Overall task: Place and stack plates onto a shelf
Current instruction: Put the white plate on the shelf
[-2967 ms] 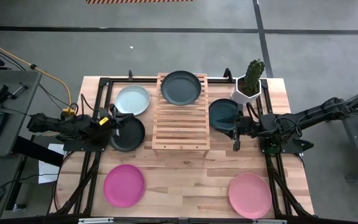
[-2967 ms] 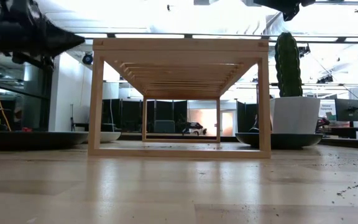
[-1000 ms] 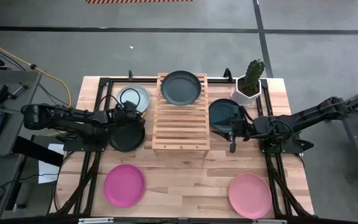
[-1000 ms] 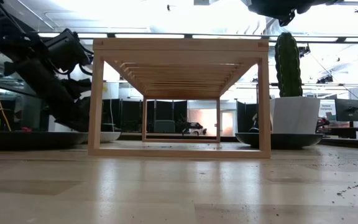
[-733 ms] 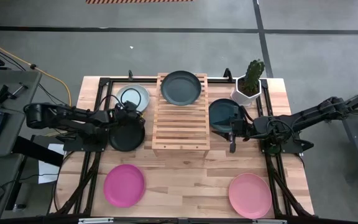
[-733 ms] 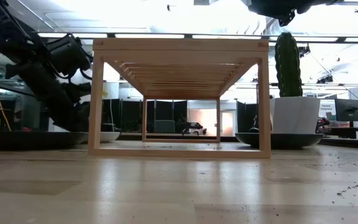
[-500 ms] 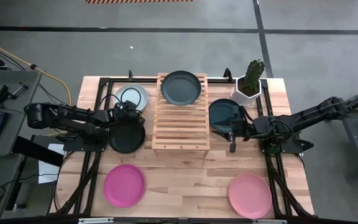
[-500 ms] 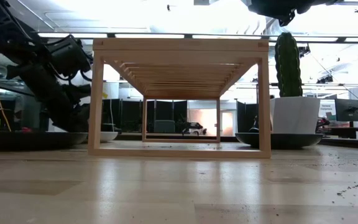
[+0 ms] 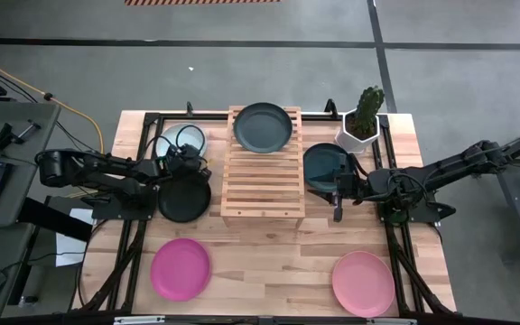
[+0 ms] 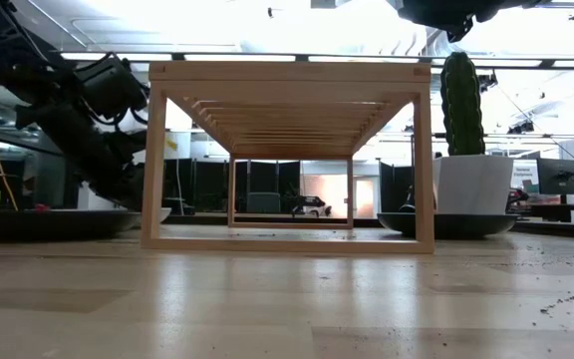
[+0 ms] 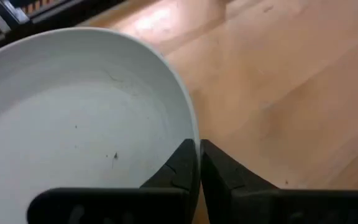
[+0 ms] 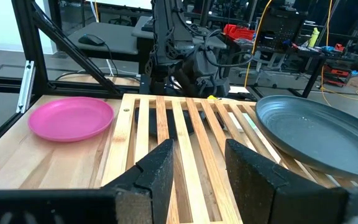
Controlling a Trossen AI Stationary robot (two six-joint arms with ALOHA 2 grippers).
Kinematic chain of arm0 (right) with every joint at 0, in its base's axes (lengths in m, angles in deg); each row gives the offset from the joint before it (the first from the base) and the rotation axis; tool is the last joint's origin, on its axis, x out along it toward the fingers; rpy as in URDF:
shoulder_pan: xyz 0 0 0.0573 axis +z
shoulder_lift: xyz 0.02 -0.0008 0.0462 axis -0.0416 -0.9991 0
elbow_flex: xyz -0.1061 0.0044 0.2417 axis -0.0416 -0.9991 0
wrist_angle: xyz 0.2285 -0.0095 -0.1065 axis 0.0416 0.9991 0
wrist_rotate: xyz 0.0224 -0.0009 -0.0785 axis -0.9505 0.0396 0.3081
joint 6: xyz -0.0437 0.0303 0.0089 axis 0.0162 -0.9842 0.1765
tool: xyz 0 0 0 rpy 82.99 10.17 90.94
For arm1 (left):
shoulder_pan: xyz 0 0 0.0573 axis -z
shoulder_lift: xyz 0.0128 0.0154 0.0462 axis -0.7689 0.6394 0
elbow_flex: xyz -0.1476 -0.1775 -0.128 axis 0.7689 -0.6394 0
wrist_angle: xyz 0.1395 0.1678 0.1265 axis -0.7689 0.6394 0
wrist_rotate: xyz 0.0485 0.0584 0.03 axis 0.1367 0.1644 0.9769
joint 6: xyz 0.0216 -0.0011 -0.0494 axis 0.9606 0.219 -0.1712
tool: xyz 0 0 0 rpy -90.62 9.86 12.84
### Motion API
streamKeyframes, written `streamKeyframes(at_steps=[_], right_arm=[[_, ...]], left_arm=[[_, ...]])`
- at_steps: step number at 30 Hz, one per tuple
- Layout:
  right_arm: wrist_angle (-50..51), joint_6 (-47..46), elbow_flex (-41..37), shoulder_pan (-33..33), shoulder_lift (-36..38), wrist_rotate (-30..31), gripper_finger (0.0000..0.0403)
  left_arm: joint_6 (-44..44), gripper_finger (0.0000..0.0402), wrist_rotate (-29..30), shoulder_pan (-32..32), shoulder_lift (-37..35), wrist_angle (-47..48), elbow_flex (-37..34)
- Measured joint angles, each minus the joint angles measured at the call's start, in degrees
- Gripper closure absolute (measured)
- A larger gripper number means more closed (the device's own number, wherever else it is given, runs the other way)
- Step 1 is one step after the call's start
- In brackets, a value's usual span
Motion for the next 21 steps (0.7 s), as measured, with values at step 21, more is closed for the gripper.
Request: streamKeyframes(at_steps=[21], right_arm=[[0.3,-1.4,0.0,0.0,0.0,0.0,0.0267]], left_arm=[[1.2,0.04,5.9,6.2,-2.6,14.0,8.8]])
